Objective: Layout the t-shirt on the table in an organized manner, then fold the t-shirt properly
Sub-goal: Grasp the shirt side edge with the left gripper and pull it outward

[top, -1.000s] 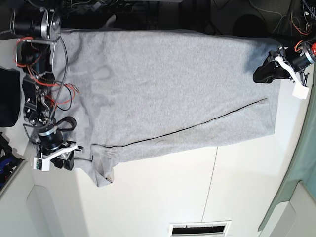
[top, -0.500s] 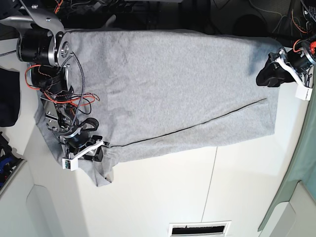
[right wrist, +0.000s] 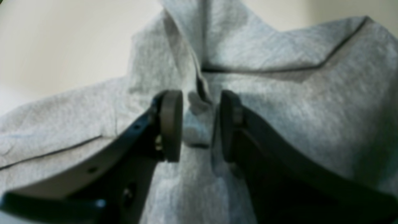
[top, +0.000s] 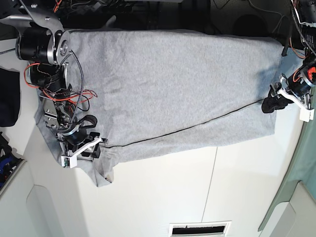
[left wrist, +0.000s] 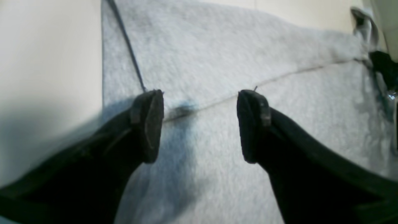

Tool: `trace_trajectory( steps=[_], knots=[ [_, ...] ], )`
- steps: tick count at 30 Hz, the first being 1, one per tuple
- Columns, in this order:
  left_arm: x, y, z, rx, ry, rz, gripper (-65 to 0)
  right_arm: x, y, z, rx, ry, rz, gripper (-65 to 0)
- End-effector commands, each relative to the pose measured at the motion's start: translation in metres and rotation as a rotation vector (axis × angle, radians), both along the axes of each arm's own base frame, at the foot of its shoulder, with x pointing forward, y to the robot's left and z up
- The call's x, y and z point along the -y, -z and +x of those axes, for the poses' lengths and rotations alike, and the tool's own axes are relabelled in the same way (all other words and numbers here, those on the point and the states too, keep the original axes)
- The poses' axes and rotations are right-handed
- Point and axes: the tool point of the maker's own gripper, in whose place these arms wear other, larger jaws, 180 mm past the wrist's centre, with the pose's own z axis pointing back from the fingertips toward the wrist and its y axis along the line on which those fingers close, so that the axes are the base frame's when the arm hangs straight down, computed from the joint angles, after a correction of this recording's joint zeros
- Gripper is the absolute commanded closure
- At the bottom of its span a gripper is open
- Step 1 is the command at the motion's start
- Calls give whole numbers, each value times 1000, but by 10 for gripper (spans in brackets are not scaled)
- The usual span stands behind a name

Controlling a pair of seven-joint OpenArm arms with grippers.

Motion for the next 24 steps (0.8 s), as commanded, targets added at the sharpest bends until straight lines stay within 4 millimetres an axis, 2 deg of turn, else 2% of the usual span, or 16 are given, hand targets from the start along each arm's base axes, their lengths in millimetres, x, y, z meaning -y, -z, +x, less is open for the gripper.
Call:
trace_trajectory(
  steps=[1, 7, 15, 17, 19, 22, 23, 24],
  knots=[
    [-8, -8, 9, 29, -14, -4, -396, 2, -24, 19, 71, 8, 5, -204],
    [-18, 16, 10, -25, -64, -11, -396, 2, -24, 19, 71, 8, 5, -204],
    [-16, 18, 7, -42, -48, -8, -395, 3, -26, 20, 85, 11, 6, -204],
    [-10, 15, 8, -18, -7, -13, -374, 3, -27, 21, 93, 13, 6, -190],
    [-9, 13, 8, -13, -2, -16, -275, 3, -27, 21, 94, 13, 6, -136],
    [-8, 9, 11, 7, -13, -38, -52, 1, -29, 21, 101, 1, 4, -11],
    [-8, 8, 12, 15, -17, -48, 0, -2, -30, 22, 113, -26, -3, 0],
    [-7, 6, 13, 21, -19, -54, 0, -8, -33, 22, 122, -65, -5, 0]
  ],
)
